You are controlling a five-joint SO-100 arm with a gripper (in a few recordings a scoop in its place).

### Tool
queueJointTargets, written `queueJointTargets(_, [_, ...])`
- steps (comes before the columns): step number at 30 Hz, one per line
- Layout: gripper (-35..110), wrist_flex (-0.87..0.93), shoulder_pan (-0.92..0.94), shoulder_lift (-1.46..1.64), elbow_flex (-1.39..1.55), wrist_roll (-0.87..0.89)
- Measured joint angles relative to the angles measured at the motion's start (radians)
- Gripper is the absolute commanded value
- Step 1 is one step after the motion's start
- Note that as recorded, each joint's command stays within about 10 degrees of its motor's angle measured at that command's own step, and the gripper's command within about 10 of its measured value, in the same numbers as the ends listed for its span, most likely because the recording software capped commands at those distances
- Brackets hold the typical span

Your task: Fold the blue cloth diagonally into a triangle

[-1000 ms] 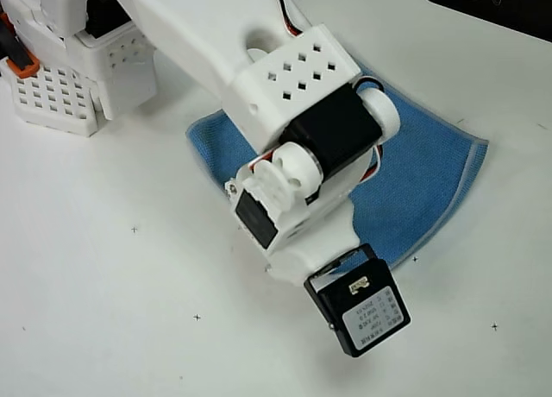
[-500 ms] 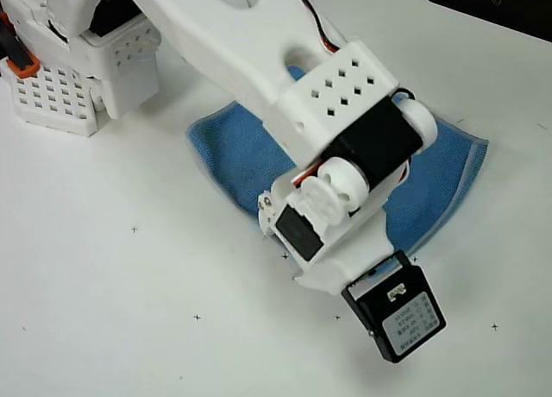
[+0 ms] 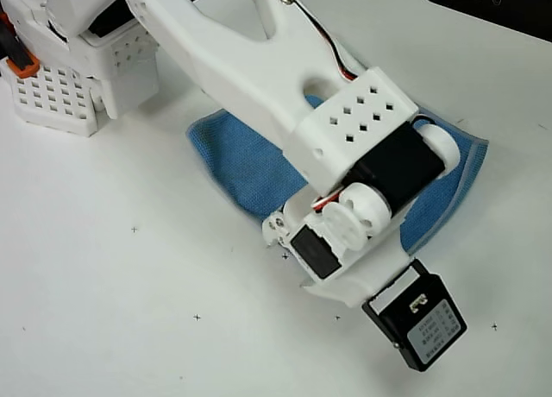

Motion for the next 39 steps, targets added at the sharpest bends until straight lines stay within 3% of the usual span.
queueJointTargets(13, [24,0.034,0.008,-0.052,-0.067,-0.069])
queueJointTargets(39, [24,0.034,-0.077,-0.149,-0.307,-0.020])
